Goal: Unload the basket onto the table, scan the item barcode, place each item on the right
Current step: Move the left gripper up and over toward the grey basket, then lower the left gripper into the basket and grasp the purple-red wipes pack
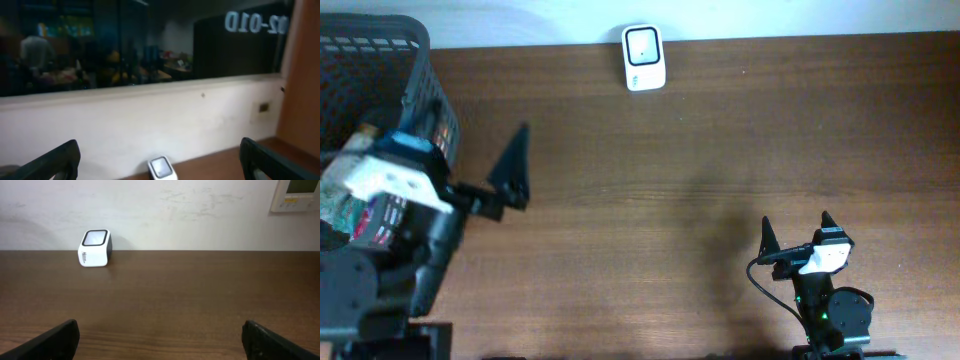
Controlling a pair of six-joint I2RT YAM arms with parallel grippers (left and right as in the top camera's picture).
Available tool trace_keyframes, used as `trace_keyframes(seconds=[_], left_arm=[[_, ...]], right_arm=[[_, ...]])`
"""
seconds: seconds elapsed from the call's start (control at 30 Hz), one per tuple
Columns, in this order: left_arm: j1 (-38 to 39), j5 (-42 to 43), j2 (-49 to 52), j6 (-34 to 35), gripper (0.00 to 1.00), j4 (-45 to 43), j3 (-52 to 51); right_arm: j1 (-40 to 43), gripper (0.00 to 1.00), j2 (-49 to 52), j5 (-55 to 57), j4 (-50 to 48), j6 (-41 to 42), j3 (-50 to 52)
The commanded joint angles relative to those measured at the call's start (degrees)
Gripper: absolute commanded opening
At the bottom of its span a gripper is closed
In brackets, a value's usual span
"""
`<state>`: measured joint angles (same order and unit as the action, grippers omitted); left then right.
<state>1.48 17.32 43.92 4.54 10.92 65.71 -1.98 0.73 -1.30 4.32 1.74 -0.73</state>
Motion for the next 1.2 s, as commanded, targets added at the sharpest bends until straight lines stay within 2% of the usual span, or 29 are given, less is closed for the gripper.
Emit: trace_keyframes(seconds=[0.0,0.13,0.23,0.3,0.4,0.5,0.63,0.7,0.77,0.87,1.0,1.07,1.13,1.17], left_arm=[[-0.2,-11.1,9.3,-0.1,0.99,7.3,13.4],[-1.2,-18.0,28.6,-0.1,0.99,33.8,40.3],[-3.1,-19.8,36.3,-0.5,0.99,42.6,49.0],[-4.0,-21.3,38.1,-0.4,0.99,43.4,49.1],[-8.1,-20.7,40.2,3.6,0.99,43.9,49.1],[-16.1,-17.5,41.5,3.6,0.99,43.9,49.5],[-22.1,-14.6,41.5,3.6,0.99,43.6,53.0],[-26.6,-18.4,41.6,3.6,0.99,41.1,53.6],[-28.7,-25.7,42.4,3.6,0.99,41.2,53.6],[-30.3,-26.6,44.0,3.6,0.99,41.9,53.3],[-30.7,-27.1,49.1,3.5,0.99,47.2,53.0],[-30.7,-33.3,52.5,3.6,0.99,51.3,53.0],[-30.7,-36.0,55.4,3.6,0.90,55.2,53.0],[-30.7,-36.0,57.7,3.6,0.90,57.7,53.0]], right_arm=[[-0.2,0.98,-0.4,0.5,0.2,0.6,0.4],[-0.2,0.99,-0.4,0.5,0.2,0.6,0.4],[-0.2,0.98,-0.4,0.5,0.2,0.6,0.4],[-0.2,0.99,-0.4,0.5,0.2,0.6,0.4],[-0.2,0.98,-0.4,0.5,0.2,0.6,0.4],[-0.2,0.99,-0.4,0.5,0.2,0.6,0.4],[-0.2,0.99,-0.4,0.5,0.2,0.6,0.4],[-0.2,0.98,-0.4,0.5,0.2,0.6,0.4],[-0.2,0.99,-0.4,0.5,0.2,0.6,0.4],[-0.2,0.98,-0.4,0.5,0.2,0.6,0.4],[-0.2,0.98,-0.4,0.5,0.2,0.6,0.4],[-0.2,0.99,-0.4,0.5,0.2,0.6,0.4],[-0.2,0.99,-0.4,0.5,0.2,0.6,0.4],[-0.2,0.99,-0.4,0.5,0.2,0.6,0.4]])
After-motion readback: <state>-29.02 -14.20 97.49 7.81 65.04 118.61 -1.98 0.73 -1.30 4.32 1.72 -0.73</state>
